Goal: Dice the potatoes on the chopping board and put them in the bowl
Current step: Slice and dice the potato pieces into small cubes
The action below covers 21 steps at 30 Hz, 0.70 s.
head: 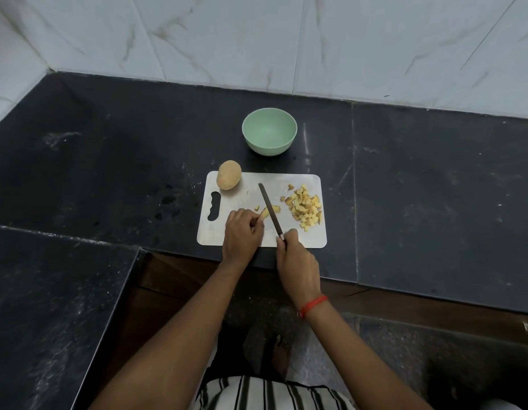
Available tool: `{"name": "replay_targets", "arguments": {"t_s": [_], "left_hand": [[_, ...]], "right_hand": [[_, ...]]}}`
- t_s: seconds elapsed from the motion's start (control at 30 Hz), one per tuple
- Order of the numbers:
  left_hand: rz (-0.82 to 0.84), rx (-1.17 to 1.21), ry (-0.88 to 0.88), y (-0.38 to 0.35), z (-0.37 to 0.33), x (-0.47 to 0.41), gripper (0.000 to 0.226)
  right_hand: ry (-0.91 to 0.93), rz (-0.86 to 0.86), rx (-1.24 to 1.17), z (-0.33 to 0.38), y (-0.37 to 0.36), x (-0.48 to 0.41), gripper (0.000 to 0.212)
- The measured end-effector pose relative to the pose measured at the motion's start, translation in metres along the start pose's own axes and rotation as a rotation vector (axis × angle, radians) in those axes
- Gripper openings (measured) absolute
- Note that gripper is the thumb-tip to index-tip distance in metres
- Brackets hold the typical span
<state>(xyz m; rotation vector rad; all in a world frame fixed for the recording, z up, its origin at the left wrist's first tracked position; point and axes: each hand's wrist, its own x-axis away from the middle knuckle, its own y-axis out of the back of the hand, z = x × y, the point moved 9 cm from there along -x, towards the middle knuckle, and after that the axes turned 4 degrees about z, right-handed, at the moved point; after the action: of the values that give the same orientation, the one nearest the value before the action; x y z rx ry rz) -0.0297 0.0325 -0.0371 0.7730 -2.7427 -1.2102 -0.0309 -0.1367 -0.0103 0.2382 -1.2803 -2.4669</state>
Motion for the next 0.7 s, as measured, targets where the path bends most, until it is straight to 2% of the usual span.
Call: {"name": "replay_targets", "arguments": {"t_s": [0.4, 0.5, 0.6, 0.7], "left_hand": [[0.016, 0.018, -0.003, 0.0, 0.0, -0.002, 0.013], [0.015, 0.022, 0.005, 0.001, 0.0, -0.002, 0.016], [0.018, 0.023, 0.018, 0.0, 0.0, -0.003, 0.018], [0.012, 0.011, 0.024, 0.0, 0.0, -0.003, 0.02]], "right_hand": [[0.062, 0.036, 0.288, 0.012, -0.029, -0.035, 0.021], [0.079, 0.026, 0.331, 0.015, -0.029, -0.034, 0.012], [0.089, 0.001, 0.376, 0.02, -0.028, -0.032, 0.035], [0.082, 0.005, 0.42, 0.021, -0.028, -0.027, 0.041]]}}
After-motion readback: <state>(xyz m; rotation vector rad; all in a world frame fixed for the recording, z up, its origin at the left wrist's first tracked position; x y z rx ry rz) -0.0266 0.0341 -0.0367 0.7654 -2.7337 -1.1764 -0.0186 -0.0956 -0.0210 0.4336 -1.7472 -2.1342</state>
